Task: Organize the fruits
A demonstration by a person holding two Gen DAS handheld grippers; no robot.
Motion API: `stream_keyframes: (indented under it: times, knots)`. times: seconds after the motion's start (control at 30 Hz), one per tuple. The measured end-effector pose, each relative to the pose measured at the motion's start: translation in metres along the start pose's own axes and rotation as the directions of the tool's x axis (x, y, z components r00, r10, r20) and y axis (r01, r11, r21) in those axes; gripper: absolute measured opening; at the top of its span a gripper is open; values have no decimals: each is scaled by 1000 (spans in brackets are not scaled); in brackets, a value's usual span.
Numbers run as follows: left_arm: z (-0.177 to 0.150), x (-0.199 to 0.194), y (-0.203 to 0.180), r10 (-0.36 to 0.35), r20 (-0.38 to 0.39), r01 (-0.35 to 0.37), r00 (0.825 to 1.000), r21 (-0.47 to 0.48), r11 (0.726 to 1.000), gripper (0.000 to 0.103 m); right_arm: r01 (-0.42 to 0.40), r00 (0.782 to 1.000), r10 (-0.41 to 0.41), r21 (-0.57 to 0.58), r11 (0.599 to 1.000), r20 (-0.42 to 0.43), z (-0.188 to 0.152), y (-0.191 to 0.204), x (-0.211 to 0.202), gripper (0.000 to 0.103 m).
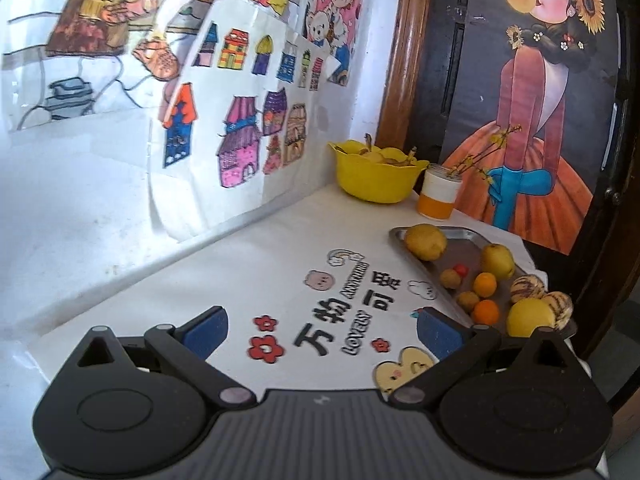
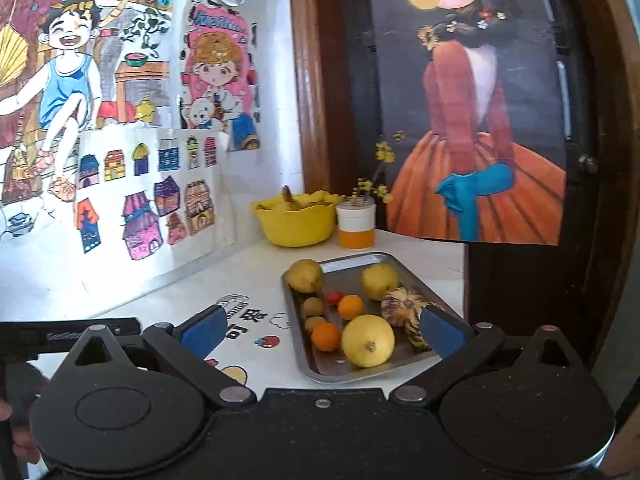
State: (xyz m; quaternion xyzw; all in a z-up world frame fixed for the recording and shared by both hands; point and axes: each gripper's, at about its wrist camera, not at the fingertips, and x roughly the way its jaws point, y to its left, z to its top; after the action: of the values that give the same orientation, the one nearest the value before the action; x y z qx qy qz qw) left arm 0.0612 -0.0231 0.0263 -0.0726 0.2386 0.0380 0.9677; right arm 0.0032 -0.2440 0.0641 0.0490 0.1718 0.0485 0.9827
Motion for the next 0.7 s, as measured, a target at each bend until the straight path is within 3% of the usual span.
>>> stream_keyframes:
  times: [0.13, 0.47, 0.7]
  knots:
    - [-7, -3, 5, 20, 10, -20, 1000, 31, 999, 103, 14, 1000, -14, -5, 1000, 1, -8, 5, -2, 102]
    - [-20, -16, 10, -32, 24, 31, 999, 37, 999, 103, 31, 999, -31, -20, 999, -22, -32, 15, -3, 102]
    - [-37, -21, 9, -43, 23, 42, 999, 48, 998, 103, 59, 998, -58, -52, 997, 10, -45, 18, -9, 102]
